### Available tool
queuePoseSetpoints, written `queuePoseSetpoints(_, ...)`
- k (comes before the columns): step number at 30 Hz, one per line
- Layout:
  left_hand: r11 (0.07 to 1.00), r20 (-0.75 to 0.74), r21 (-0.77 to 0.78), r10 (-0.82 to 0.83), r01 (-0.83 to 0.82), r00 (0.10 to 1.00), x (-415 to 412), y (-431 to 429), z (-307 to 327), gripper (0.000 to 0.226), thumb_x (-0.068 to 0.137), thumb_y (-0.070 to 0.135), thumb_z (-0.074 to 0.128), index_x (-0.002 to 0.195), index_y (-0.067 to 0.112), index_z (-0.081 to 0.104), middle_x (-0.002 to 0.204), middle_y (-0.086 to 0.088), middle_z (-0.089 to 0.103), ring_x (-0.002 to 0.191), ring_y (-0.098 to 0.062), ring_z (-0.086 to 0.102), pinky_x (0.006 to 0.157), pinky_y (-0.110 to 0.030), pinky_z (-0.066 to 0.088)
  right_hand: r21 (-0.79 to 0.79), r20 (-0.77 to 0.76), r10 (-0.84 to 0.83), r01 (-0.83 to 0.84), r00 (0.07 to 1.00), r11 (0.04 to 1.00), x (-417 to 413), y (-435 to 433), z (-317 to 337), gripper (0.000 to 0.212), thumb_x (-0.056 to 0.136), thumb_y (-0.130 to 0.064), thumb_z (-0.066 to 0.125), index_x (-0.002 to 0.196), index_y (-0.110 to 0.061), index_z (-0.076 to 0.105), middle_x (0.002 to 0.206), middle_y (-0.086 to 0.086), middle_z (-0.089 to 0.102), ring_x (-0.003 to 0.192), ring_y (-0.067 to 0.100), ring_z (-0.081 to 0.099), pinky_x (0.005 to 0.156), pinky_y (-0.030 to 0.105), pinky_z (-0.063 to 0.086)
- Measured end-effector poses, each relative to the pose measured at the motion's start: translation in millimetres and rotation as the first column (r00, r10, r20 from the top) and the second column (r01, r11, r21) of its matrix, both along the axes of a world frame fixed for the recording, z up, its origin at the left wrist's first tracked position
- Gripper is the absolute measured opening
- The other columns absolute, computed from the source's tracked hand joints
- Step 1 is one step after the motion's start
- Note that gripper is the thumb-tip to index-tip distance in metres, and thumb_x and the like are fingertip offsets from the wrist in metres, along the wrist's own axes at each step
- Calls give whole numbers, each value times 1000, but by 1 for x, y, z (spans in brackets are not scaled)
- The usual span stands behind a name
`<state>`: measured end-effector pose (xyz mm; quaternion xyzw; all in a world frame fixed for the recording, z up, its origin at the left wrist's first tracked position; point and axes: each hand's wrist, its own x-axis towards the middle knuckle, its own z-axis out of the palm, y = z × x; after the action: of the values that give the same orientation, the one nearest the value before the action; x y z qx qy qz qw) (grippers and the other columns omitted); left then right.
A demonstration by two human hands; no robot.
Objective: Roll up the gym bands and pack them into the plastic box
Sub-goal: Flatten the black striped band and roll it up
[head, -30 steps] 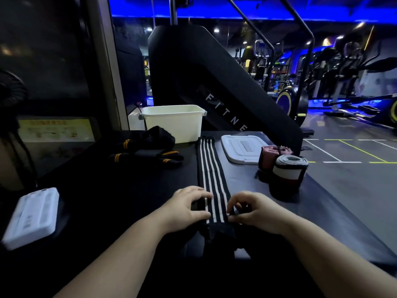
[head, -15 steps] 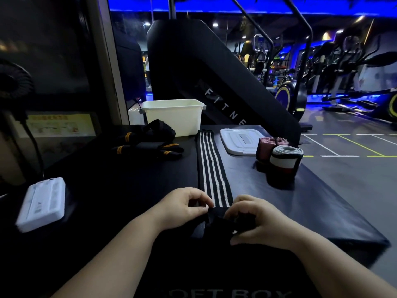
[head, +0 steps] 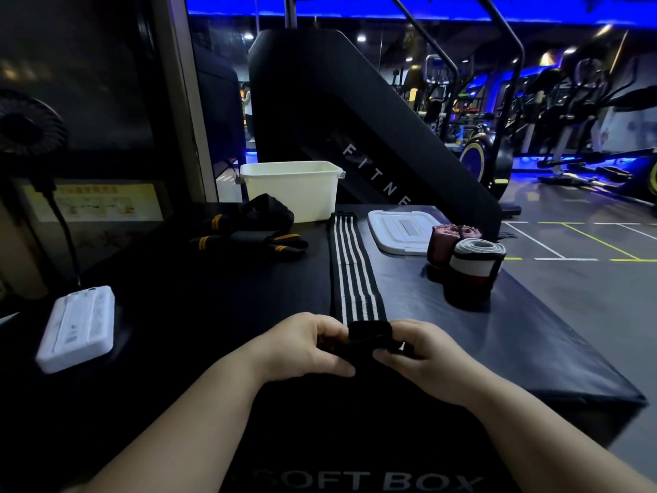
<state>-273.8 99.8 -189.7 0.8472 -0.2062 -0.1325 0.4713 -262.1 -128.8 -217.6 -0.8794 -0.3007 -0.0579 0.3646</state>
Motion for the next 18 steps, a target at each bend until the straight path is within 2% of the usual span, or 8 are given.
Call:
queuePoseSetpoints(2, 997, 21, -39, 64, -63, 998, -1, -4, -2, 18, 78, 11, 80, 82, 28, 74, 82, 8, 72, 79, -4, 67, 77, -20, 52, 12, 11, 13, -13, 1000, 1000, -1, 2, 1, 30, 82, -33, 57, 106, -20, 70, 94, -4, 67, 81, 6, 60, 73, 25, 48)
queuePoseSetpoints(4, 991, 50, -62, 122, -119, 991, -1, -8, -4, 11, 79, 13, 79, 87, 19, 75, 88, -2, 74, 84, -11, 69, 84, -27, 54, -16, 21, 24, -23, 999, 1000, -3, 2, 4, 31, 83, -31, 55, 109, -20, 68, 97, -5, 65, 85, 7, 59, 76, 25, 48)
queuePoseSetpoints(7, 985, 81, -66, 164, -159, 983, -2, -10, -6, 9, 81, 16, 78, 90, 17, 74, 93, -5, 74, 90, -17, 70, 89, -33, 53, -61, 40, 43, -40, 998, 997, -4, 2, 6, 29, 85, -37, 52, 98, -15, 65, 92, -6, 56, 83, 8, 56, 75, 26, 46)
queuePoseSetpoints(12, 989, 51, -65, 134, -131, 990, -1, -13, -10, 13, 80, 23, 78, 87, 13, 72, 78, -1, 68, 73, -12, 63, 76, -34, 52, -10, 6, 23, -23, 1000, 1000, -4, 2, 5, 31, 87, -39, 51, 87, -11, 66, 88, -5, 54, 80, 10, 56, 72, 26, 44)
queuePoseSetpoints(16, 985, 56, -96, 149, -143, 987, -1, -16, -11, 24, 74, 33, 78, 86, 14, 72, 79, -3, 68, 73, -10, 61, 73, -30, 49, 19, -18, 38, -38, 999, 999, -4, 0, 5, 35, 87, -39, 50, 86, -7, 65, 84, -4, 53, 74, 8, 54, 66, 19, 40)
queuePoseSetpoints(18, 982, 79, -122, 153, -142, 985, -2, -18, -9, 11, 79, 26, 78, 87, 21, 71, 76, 5, 67, 72, -8, 61, 72, -26, 49, 15, -11, 44, -44, 999, 999, -3, 0, 5, 38, 87, -39, 50, 88, -5, 66, 87, 2, 55, 76, 11, 55, 66, 19, 40)
